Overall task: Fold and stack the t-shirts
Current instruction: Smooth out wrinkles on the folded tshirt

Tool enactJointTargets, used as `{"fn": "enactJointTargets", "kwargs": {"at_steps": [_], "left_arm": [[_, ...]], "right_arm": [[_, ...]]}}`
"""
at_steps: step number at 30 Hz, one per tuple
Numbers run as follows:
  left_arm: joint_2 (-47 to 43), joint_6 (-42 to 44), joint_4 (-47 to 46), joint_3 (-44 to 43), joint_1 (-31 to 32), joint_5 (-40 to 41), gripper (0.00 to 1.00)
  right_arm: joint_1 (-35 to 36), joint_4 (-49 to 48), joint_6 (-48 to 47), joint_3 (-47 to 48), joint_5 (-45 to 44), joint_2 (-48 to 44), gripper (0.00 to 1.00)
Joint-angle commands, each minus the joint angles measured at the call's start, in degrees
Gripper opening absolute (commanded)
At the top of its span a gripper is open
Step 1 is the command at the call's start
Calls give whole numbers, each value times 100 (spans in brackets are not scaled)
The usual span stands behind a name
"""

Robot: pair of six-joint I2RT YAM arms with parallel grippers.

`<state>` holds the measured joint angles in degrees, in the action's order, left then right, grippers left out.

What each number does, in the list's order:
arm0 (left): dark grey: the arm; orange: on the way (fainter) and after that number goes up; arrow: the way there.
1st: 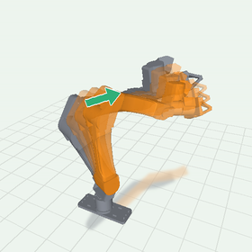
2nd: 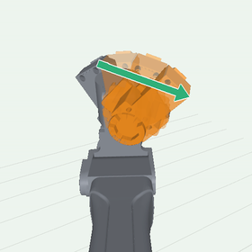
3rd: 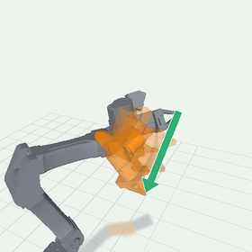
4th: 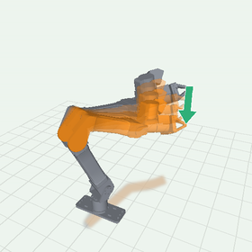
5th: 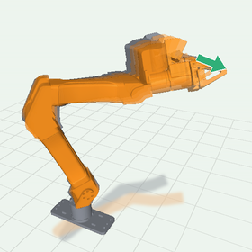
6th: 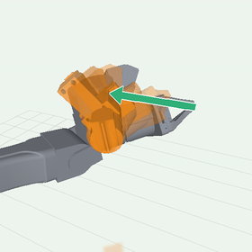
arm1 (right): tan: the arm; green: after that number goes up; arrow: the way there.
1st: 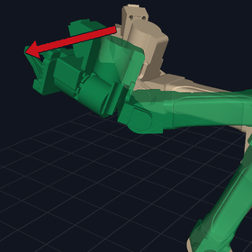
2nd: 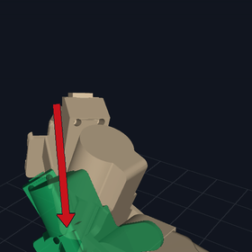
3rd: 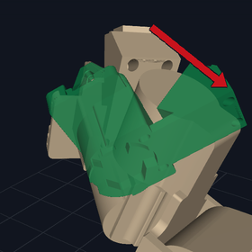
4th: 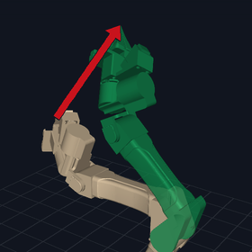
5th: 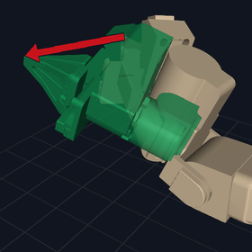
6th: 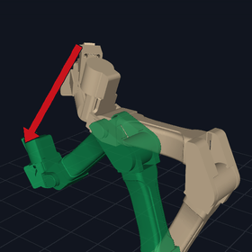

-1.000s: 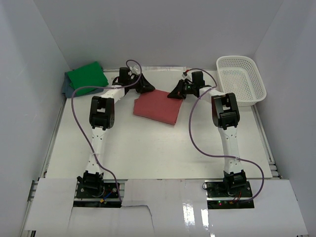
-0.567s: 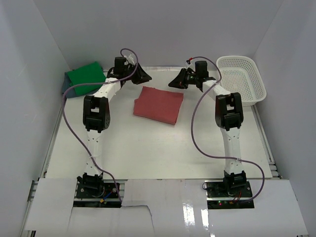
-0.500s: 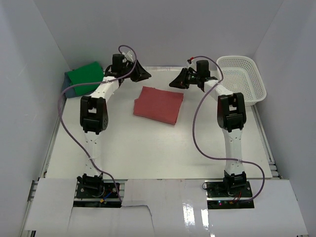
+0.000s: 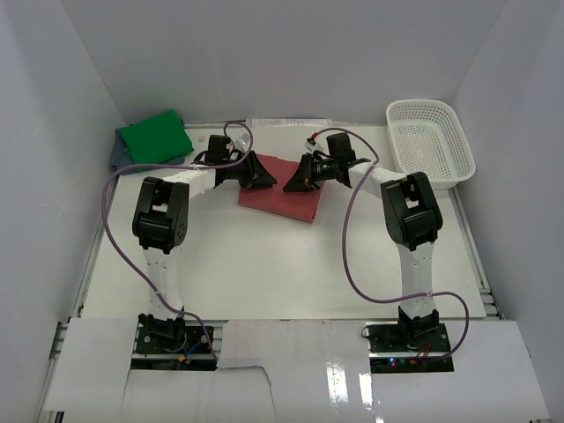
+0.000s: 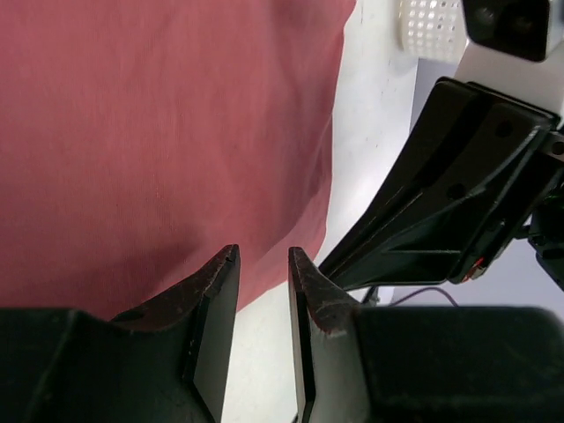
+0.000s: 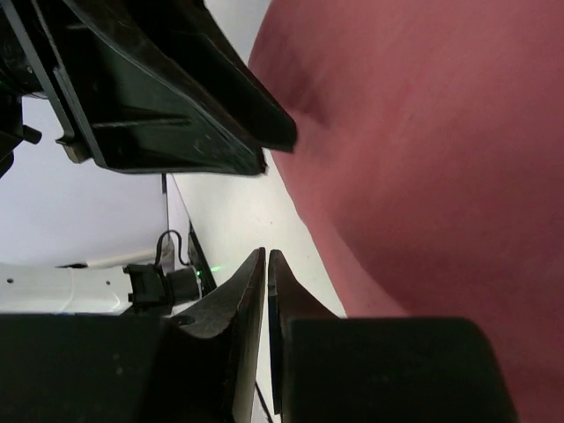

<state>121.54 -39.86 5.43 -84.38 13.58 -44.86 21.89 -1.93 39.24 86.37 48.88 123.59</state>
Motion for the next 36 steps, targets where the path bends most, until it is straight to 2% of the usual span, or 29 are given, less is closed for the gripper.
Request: {"fn": "enactJointTargets", "kwargs": {"at_steps": [1, 7, 10, 18, 28, 36], "left_arm": [[-446, -48, -446, 237, 21, -339, 39], [-464, -75, -499, 615, 21, -550, 39], [-420, -75, -728, 773, 21, -576, 39], [45, -136, -763, 862, 21, -497, 38], [204, 320, 370, 396, 39, 56, 36], [124, 523, 617, 176, 30, 364, 36]], "right_arm": [[113, 18, -198, -32, 244, 25, 10], [210, -53, -128, -190, 341, 235, 10], [211, 149, -364, -304, 79, 332, 10], [202, 167, -479, -375, -89, 886, 9], [193, 545, -532, -165, -134, 720, 9], [184, 808, -514, 38, 16, 289, 9]]}}
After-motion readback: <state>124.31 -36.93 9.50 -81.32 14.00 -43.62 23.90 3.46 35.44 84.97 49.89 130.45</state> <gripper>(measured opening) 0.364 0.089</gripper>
